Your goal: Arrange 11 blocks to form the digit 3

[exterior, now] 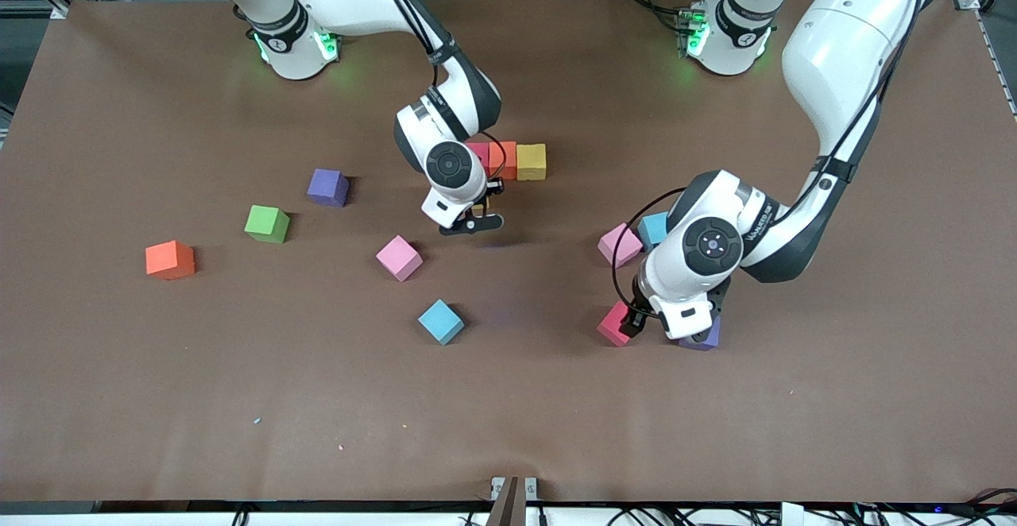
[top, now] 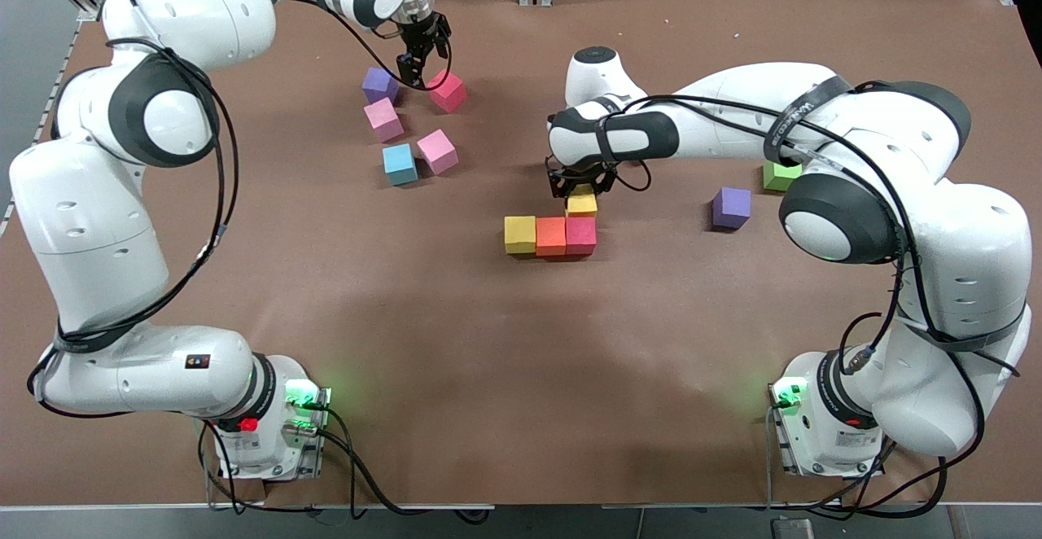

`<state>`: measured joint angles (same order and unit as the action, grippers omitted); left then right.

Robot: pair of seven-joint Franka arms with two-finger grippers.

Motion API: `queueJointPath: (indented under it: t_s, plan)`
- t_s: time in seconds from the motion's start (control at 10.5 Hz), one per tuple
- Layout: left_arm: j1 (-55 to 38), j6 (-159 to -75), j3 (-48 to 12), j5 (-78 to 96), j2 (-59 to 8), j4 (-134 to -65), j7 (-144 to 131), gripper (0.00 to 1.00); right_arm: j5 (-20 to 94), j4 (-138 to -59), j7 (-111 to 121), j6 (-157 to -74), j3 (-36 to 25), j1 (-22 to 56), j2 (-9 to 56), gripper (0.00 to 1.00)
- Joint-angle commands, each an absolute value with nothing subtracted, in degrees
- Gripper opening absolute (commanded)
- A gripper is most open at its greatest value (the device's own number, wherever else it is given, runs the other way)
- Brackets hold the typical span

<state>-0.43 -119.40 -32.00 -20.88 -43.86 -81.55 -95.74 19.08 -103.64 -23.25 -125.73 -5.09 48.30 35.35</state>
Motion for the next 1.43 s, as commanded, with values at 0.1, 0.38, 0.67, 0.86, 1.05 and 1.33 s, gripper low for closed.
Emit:
queueJointPath:
  t_s: [0.1, 0.38, 0.67, 0.86, 1.05, 1.33]
  plan:
    - [-2.8, -118.0, -30.1, -20.8, -49.0, -73.7, -92.9, 1.0, 19.3, -104.4, -24.7, -126.5, -5.2, 49.0, 35.0, 0.0]
    - [-7.0, -118.0, -24.8, -20.8, -50.7, -72.2, -89.1, 1.0, 19.2, -104.5, -25.1, -126.5, -5.2, 49.0, 34.9, 0.01]
    - [-7.6, -118.7, -24.7, -20.7, -53.0, -70.2, -89.0, 1.0, 19.2, -104.5, -25.4, -125.9, -5.2, 49.0, 34.8, 0.8]
    - [-7.6, -119.8, -24.6, -20.7, -53.7, -70.2, -89.1, 1.0, 19.2, -104.5, -25.4, -125.5, -5.2, 49.2, 34.2, 1.0]
    - [-7.9, -120.8, -24.3, -20.8, -54.2, -70.3, -89.3, 1.0, 19.2, -104.3, -25.3, -122.5, -5.3, 48.8, 31.7, 1.0]
    - [-8.2, -122.5, -24.0, -20.8, -55.2, -70.4, -89.3, 1.0, 18.5, -104.0, -20.3, -117.4, -5.6, 45.2, 27.8, 1.0]
